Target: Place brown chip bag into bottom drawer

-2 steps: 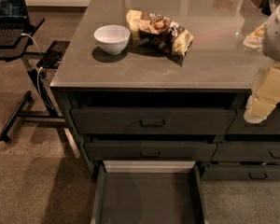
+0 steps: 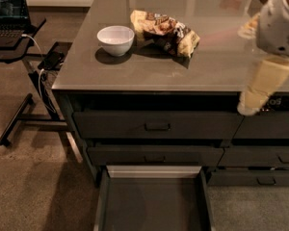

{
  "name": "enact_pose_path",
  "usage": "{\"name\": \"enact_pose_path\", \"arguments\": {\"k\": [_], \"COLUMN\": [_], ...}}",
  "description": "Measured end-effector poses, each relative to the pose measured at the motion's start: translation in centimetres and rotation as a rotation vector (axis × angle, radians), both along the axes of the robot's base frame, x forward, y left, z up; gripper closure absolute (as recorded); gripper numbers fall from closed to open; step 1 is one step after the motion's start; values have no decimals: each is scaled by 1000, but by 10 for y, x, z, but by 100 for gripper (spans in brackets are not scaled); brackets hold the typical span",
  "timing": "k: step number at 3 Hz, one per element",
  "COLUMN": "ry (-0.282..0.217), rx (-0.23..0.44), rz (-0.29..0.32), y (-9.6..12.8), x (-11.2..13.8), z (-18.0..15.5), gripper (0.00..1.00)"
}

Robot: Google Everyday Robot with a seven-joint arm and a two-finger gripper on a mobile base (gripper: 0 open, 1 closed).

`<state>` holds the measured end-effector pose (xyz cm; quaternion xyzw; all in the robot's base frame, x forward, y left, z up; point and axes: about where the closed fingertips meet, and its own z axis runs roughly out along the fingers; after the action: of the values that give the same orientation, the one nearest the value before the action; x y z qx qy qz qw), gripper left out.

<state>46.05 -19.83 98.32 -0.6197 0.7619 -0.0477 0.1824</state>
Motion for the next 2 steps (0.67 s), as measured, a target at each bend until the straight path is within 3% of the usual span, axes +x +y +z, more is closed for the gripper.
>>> {"name": "enact_pose_path", "arguments": {"k": [2], "ry": [-140], "rx": [128], "rz": [83], "y": [33], "x": [66], "z": [16], "gripper": [0]}}
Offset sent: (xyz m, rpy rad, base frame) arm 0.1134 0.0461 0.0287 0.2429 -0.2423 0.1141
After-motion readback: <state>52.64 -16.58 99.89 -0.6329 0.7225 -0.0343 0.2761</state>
